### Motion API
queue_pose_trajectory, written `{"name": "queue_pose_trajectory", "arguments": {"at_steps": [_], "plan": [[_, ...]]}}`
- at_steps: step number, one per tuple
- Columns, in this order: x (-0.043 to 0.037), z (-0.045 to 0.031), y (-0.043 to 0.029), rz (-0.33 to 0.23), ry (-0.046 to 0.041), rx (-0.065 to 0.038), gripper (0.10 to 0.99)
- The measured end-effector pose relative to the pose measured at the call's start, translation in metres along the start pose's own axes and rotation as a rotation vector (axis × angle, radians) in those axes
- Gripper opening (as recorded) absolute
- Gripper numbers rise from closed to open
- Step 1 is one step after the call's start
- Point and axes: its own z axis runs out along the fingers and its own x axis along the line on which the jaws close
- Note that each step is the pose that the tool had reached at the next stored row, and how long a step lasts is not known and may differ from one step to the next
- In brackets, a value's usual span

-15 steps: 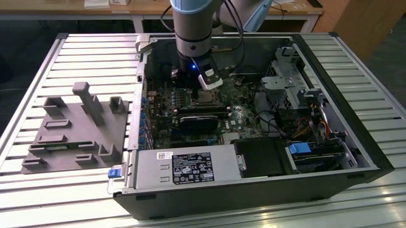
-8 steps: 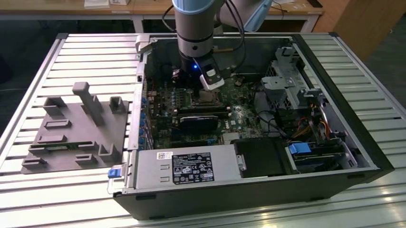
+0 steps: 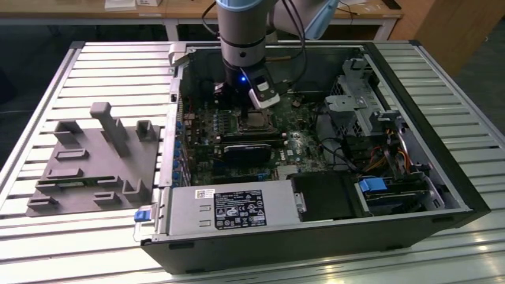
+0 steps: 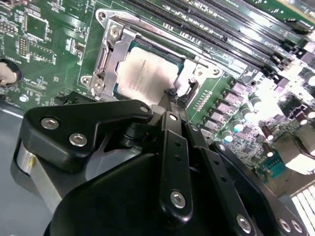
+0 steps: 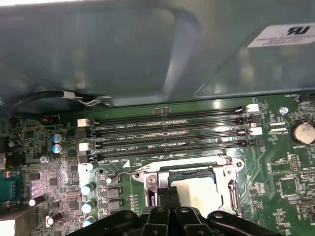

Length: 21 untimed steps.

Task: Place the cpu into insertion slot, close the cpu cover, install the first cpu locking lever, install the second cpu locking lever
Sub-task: 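Close the cpu cover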

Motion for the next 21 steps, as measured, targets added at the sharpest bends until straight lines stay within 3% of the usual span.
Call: {"name": "queue_pose_trajectory", "arguments": {"at_steps": [2,6,7,14,18,21], "plan": [[-0.0002,-0.0012,0.0003,-0.001,-0.0012,0.009,0.106],[-0.0021,-0.0023,0.0005,-0.002,-0.0049,0.043,0.106],[-0.0033,-0.0023,0.0007,-0.002,-0.0055,0.047,0.106],[-0.0244,-0.0010,0.0030,-0.001,-0.0059,0.052,0.106],[-0.0256,-0.0020,0.0032,-0.002,-0.0061,0.056,0.106],[-0.0259,-0.0074,0.0040,-0.002,-0.0063,0.056,0.106]]}}
